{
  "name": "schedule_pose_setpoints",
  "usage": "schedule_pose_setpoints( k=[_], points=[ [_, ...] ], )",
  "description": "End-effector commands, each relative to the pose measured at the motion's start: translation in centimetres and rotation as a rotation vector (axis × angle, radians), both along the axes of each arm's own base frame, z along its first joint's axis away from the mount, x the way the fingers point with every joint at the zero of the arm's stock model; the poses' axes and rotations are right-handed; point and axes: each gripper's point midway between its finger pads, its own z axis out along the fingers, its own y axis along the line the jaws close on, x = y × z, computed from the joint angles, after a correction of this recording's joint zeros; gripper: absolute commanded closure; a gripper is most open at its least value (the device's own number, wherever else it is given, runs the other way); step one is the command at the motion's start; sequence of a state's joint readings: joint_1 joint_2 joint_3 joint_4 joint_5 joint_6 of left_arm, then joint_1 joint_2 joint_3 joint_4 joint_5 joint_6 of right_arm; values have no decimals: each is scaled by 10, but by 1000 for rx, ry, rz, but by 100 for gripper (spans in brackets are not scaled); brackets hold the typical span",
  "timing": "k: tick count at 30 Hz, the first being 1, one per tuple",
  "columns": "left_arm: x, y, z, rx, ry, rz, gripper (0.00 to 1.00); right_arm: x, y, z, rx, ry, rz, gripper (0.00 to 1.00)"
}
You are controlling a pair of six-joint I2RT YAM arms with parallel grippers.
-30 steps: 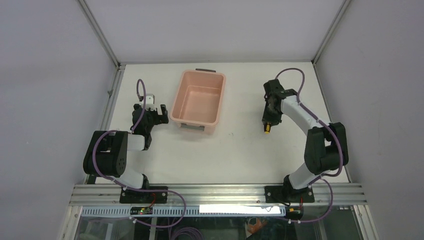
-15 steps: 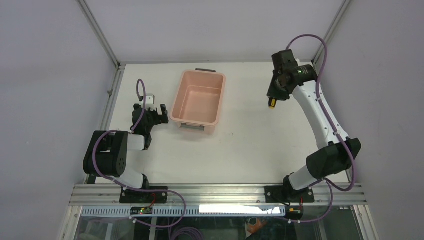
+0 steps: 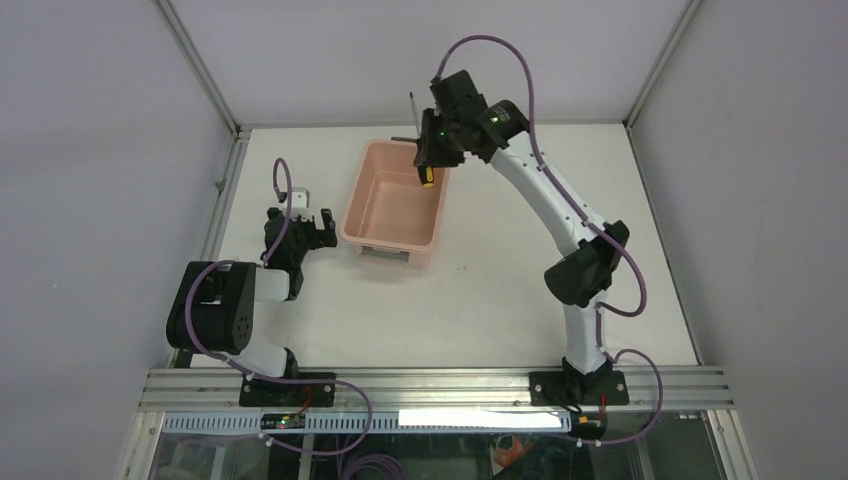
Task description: Put the screwdriver in the bin
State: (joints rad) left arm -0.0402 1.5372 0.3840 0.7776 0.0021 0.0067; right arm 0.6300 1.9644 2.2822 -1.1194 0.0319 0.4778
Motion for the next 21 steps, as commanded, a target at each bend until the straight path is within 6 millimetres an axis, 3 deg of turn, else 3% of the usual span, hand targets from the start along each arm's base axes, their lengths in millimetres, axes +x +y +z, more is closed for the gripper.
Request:
schedule_pose_setpoints(
  k=[1,4,7,11,17,21],
  points=[
    [4,-6,17,-19,-55,-11,1,14,56,16,141,-77,71,99],
    [4,-5,17,-19,-56,-10,1,16,78,-21,94,-59,85,99],
    [4,-5,17,-19,-56,-9,1,20,86,-66,18,-22,74,99],
    [4,-5,17,-19,-56,-10,1,10,94,-119,-43,69,102,98],
    [4,-5,17,-19,-55,-9,1,-5,85,-192,-137,167,84,95],
    [4,-5,17,-19,-55,-9,1,-11,78,-229,-188,222,75,89]
  ],
)
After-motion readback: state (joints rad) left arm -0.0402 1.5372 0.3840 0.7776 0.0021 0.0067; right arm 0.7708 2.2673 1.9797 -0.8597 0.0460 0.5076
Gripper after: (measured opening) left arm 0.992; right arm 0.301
